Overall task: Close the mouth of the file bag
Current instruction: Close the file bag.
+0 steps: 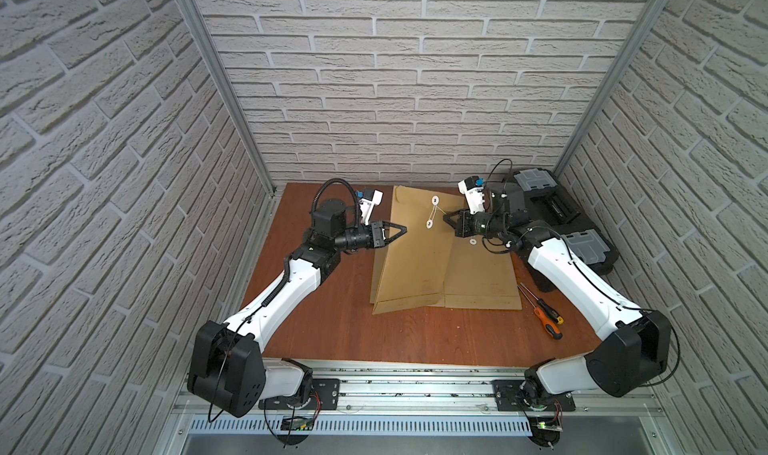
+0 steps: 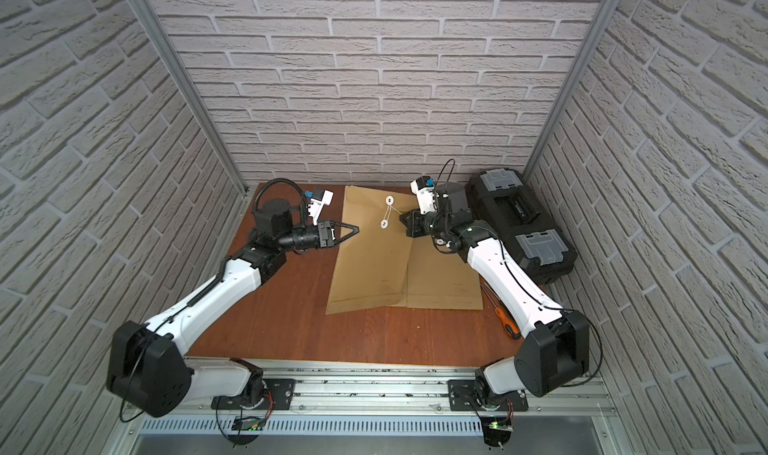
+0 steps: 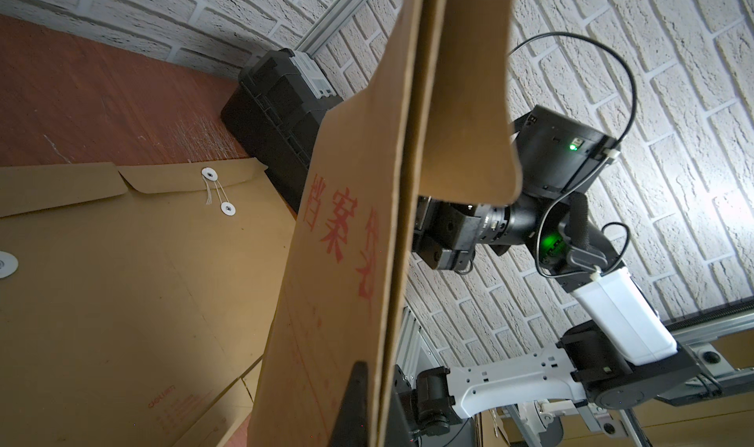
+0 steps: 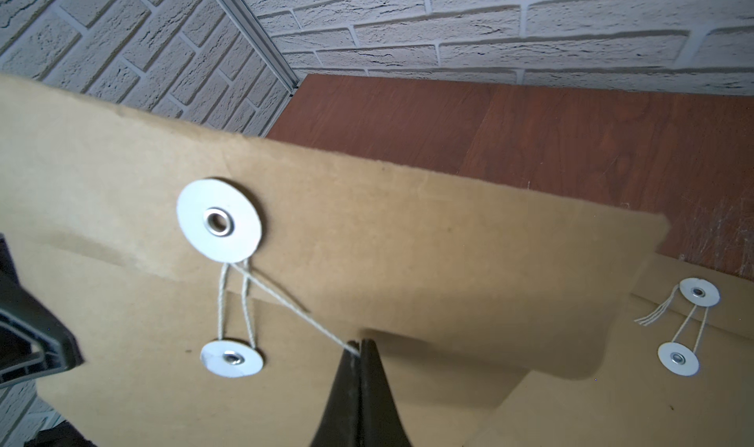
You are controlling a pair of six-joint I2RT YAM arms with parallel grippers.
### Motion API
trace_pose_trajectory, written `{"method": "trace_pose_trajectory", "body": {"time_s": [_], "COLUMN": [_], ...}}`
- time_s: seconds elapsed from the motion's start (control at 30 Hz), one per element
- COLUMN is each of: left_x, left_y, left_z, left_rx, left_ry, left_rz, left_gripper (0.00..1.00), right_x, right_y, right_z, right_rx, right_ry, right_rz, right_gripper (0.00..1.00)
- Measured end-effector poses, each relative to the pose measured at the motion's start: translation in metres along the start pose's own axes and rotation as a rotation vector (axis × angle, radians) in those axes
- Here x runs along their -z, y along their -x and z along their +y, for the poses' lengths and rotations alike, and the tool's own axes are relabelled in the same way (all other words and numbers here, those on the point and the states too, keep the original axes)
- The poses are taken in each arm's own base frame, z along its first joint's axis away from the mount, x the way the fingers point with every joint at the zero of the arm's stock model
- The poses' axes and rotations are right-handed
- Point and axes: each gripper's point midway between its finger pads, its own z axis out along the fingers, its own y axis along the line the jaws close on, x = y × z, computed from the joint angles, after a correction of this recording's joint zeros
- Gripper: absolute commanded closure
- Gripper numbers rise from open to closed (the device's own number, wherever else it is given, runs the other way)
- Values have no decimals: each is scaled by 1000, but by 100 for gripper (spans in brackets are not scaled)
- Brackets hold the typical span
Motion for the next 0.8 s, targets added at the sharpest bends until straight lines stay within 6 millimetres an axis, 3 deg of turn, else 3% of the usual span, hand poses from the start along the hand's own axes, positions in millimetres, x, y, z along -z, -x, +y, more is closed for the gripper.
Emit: {"method": "trace_pose_trajectory", "body": {"time_s": [0.33, 0.6, 0.8], "left_x": [1, 1, -1], "left_y": [-1, -5, -4], "left_z": [0, 3, -6], "left_rx": [-7, -8, -35], "left_ry": [2, 12, -6], "left_rz": [3, 18, 24], "left_gripper": [100, 100, 100], "right_x": [6, 32, 25], "right_y": [6, 36, 54], "right_z": [2, 3, -5], "right_rx": [-5, 30, 57], "right_ry": [-11, -61, -108], "right_rz": [24, 6, 36], "right_gripper": [97, 97, 97]}}
